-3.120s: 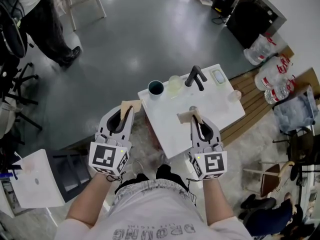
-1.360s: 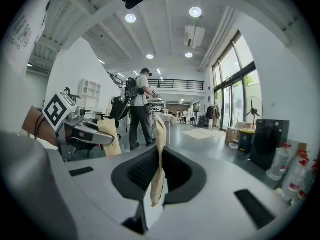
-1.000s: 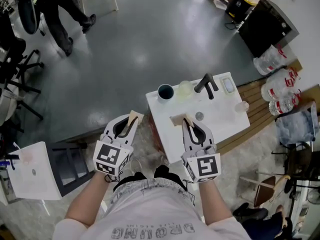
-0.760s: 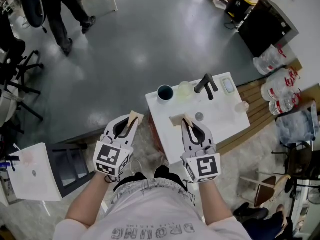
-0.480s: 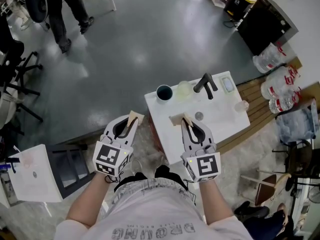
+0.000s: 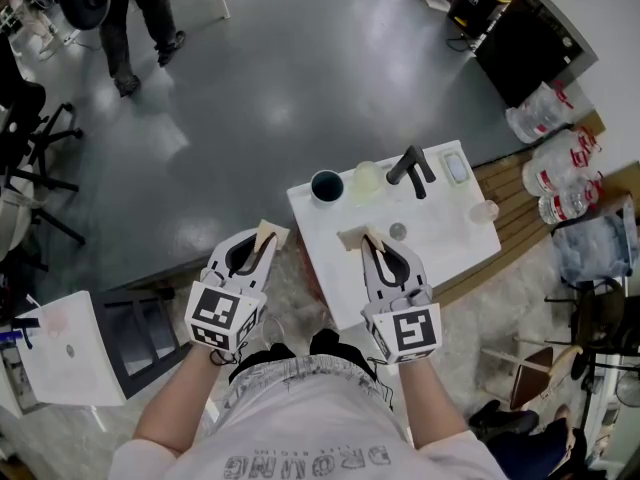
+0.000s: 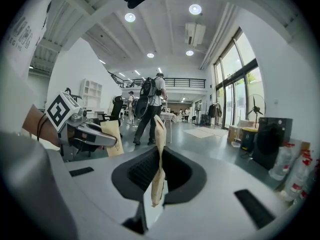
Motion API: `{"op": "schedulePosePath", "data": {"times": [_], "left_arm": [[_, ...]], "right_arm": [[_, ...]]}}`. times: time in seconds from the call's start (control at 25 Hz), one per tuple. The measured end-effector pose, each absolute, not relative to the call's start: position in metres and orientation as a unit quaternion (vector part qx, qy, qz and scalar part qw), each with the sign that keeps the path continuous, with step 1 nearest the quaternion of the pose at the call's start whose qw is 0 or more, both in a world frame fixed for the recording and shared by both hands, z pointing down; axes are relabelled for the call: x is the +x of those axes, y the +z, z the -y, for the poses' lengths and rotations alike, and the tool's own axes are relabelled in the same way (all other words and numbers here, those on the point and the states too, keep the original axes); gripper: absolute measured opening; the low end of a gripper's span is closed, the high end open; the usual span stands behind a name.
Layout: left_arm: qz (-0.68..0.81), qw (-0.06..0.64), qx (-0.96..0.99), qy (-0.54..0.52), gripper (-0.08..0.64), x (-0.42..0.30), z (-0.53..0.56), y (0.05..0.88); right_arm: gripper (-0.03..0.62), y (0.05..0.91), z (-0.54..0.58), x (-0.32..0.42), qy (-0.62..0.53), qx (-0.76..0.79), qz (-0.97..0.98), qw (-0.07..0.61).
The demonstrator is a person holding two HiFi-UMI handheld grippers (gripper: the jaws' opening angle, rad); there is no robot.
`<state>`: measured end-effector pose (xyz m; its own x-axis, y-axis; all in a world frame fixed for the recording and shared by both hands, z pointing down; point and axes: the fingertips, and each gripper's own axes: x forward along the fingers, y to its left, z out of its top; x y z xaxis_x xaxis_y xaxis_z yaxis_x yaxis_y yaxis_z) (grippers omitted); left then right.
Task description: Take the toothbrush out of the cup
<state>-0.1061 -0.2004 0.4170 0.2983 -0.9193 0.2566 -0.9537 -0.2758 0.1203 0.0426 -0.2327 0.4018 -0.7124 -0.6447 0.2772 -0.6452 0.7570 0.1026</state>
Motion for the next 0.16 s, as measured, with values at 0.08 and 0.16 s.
{"op": "schedulePosePath", "data": {"times": [0.08,0.16], "left_arm": [[0.588,0.126,0.796,0.068,0.061,-0.1055,0.2034,0.4174],[0.588,0.126,0.796,0.069,0.063,-0.1055,0.2065,0.4179]], "right_arm": [[0.029,0.402,0.2354,0.042,0.0,0.347,0.926,0.15],[0.028,0.4023,0.2383,0.041,-0.001,0.346,0.926,0.15]]}}
